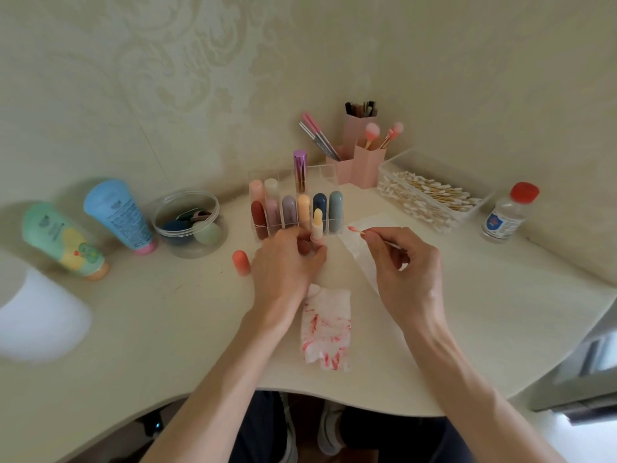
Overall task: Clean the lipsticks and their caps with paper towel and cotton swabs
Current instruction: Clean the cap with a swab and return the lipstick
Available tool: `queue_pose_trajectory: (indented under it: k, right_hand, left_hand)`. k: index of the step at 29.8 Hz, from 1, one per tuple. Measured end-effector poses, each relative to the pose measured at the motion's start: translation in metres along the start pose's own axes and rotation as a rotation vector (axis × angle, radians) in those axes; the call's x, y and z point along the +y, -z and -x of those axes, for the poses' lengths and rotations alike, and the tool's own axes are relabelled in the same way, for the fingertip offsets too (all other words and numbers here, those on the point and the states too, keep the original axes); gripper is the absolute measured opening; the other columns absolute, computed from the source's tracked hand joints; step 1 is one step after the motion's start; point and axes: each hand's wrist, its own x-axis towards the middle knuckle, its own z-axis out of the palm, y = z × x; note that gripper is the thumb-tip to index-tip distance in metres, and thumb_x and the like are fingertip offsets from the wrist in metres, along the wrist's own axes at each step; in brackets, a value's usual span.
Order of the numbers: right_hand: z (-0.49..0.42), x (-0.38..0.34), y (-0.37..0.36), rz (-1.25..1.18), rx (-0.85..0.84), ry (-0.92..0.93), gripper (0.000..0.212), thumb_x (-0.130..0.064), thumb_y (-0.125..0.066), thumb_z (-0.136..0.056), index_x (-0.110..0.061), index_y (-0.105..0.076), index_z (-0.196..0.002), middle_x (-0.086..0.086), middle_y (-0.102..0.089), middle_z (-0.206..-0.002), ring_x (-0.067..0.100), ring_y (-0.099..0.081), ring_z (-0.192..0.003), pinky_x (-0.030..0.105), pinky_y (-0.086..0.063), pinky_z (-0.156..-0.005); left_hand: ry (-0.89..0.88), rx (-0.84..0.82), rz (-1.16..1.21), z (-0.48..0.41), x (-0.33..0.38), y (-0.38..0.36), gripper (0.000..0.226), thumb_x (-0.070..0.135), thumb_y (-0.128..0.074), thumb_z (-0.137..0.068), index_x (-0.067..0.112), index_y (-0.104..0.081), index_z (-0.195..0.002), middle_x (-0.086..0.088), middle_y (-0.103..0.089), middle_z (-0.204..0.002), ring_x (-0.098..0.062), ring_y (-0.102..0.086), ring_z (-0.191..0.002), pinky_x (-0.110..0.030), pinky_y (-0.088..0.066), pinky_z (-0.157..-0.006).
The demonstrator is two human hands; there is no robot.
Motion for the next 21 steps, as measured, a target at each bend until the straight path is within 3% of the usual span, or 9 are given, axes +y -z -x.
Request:
queue_pose_trajectory:
  k: [11,17,21]
  right_hand:
    - [0.0009,-0.0041,-0.0004,-0.024,-0.008,0.019,0.03,-0.015,-0.073,-0.098,-0.043,-0.072,-0.087,-0.009,-0.074,-0.084,0.019,-0.058,-0.072,0.024,-0.042,-0.065]
    - [0.0009,-0.0027,-0.0009,-0.013,-0.008,0.021,0.029,-0.016,-0.073,-0.098,-0.043,-0.072,-0.088,-0.008,-0.074,-0.084,0.023,-0.06,-0.075,0.033,-0.046,-0.067]
    - [0.0005,-0.0012,-0.0009,-0.007,-0.002,0.02,0.026,-0.016,-0.073,-0.099,-0.041,-0.073,-0.089,-0.008,-0.075,-0.085,0.021,-0.06,-0.074,0.029,-0.044,-0.066]
  left_hand:
    - [-0.017,-0.01,-0.027,-0.0006,-0.0002,-0.0001,0.011,0.038,-0.072,-0.087,0.028,-0.074,-0.091,0.011,-0.068,-0.077,-0.019,-0.068,-0.081,-0.036,-0.052,-0.072]
    - [-0.036,-0.001,-0.02,0.0005,-0.0001,0.001,0.011,0.038,-0.073,-0.088,0.028,-0.074,-0.093,0.009,-0.07,-0.079,-0.02,-0.069,-0.082,-0.039,-0.055,-0.075]
    - [-0.029,-0.007,-0.01,-0.0002,-0.0012,0.0009,0.012,0.037,-0.073,-0.088,0.027,-0.075,-0.094,0.009,-0.071,-0.081,-0.02,-0.069,-0.084,-0.038,-0.054,-0.077]
